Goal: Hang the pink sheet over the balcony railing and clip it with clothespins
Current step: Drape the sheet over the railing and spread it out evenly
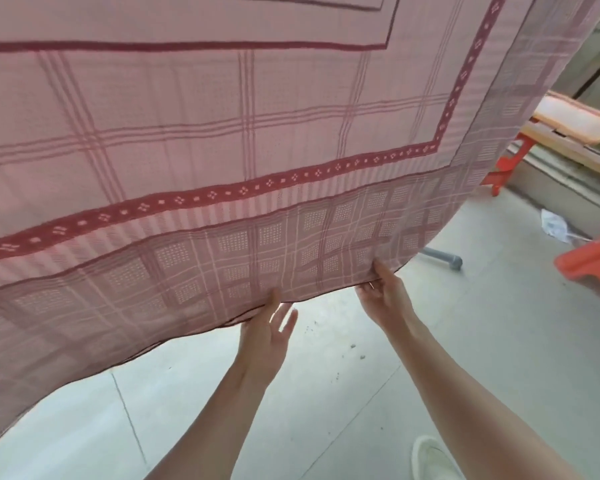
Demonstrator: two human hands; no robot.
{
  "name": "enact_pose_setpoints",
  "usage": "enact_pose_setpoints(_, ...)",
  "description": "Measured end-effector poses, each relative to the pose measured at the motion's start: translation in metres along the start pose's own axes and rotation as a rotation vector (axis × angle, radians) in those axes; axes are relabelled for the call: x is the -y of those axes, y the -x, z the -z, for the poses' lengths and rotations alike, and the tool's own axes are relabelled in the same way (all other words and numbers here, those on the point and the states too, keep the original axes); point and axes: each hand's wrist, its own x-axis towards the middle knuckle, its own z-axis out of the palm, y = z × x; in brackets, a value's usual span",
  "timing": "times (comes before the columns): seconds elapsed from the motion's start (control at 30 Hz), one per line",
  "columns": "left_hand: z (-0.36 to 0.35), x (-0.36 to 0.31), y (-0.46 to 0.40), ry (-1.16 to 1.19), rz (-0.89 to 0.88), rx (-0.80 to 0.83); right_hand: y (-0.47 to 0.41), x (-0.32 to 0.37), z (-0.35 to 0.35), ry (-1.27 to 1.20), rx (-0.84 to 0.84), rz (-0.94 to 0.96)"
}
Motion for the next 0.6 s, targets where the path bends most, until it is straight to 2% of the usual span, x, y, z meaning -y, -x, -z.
enact_pose_setpoints(0.1, -0.025, 0.051, -0.014, -0.085, -0.021, 0.040, -0.025, 0.004, 0.006, 0.041, 0.160, -0.093)
enact_pose_setpoints(0.2, -0.051, 0.083, -0.034, -0.109, -0.102, 0.003, -0.051, 0.020, 0.012, -0.055, 0.238, -0.191)
enact_pose_setpoints(0.37, -0.071, 0.082, -0.068, 0.021, -0.292, -0.079, -0.102, 0.068, 0.024, -0.284, 0.238, -0.207)
enact_pose_setpoints(0.5, -0.077, 0.079, -0.085, 0.065, -0.404, -0.125, -0.143, 0.101, 0.024, -0.313, 0.319, -0.202)
enact_pose_setpoints(0.6, -0.086, 0.080, -0.093, 0.099, -0.470, -0.189, -0.160, 0.119, 0.029, -0.330, 0.306, -0.230)
